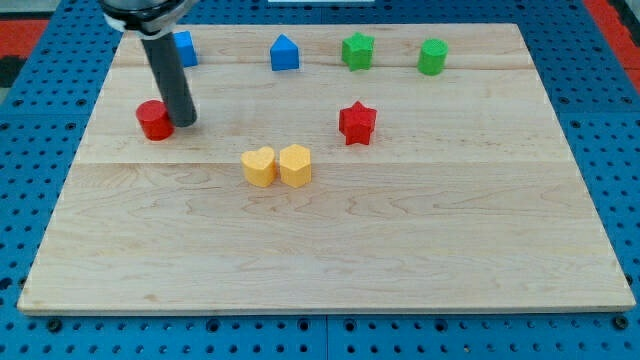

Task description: Push the red star above to the yellow heart

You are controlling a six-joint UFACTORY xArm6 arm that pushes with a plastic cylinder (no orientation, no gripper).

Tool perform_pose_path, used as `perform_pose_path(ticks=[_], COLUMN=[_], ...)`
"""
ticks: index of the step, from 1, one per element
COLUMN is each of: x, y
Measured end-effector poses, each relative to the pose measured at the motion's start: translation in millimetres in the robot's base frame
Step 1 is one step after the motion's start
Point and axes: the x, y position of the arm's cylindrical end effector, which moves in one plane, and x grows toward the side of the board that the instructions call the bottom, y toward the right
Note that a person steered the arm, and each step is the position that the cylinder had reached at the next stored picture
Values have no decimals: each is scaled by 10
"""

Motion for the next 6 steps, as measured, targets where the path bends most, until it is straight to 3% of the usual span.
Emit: perform_pose_path(ticks=[1,2,3,4,5,6], x=[-437,-689,-515,-74,40,40], y=[616,1694,2551,2792,2302,1457])
